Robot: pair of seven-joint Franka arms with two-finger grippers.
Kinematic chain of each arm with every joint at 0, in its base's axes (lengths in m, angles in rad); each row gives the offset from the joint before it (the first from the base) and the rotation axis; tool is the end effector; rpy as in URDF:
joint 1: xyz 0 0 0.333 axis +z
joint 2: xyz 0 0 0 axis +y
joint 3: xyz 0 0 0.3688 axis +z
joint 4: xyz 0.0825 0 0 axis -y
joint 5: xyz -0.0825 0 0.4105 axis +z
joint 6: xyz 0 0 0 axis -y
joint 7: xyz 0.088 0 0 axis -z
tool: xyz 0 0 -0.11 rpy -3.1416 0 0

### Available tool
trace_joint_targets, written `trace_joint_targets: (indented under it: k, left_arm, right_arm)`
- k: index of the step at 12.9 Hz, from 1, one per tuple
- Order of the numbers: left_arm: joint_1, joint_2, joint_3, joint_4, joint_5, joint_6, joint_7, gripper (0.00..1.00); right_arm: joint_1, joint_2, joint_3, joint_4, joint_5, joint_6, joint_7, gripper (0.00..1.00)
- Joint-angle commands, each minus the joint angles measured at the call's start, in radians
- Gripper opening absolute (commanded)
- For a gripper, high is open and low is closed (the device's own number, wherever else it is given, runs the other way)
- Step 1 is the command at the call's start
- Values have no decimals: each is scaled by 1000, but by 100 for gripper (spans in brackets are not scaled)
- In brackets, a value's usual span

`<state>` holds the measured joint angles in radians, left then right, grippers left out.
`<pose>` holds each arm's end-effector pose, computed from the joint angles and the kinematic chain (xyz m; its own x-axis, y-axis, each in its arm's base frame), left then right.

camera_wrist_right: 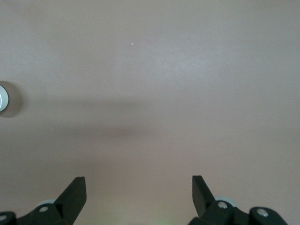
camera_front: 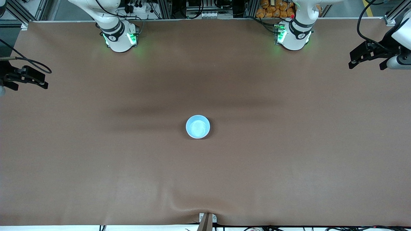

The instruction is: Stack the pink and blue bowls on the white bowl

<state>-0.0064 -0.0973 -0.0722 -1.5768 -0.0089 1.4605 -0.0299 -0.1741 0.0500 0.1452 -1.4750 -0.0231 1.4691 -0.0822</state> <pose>0.5316 -0.0454 0.7159 0.9986 -0.0492 -0.0193 -0.0492 -0.9988 0.0013 0.5883 -0.0224 0.6840 0.9971 0.0512 -0.0564 0.0519 -0.9986 0.0113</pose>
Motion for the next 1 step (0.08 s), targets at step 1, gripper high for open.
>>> trace_joint_targets:
  k: [1]
  left_arm:
    - [9, 11, -3, 24, -3, -11, 4, 100]
  right_arm:
    - [18, -22, -18, -21, -6, 5, 10, 100]
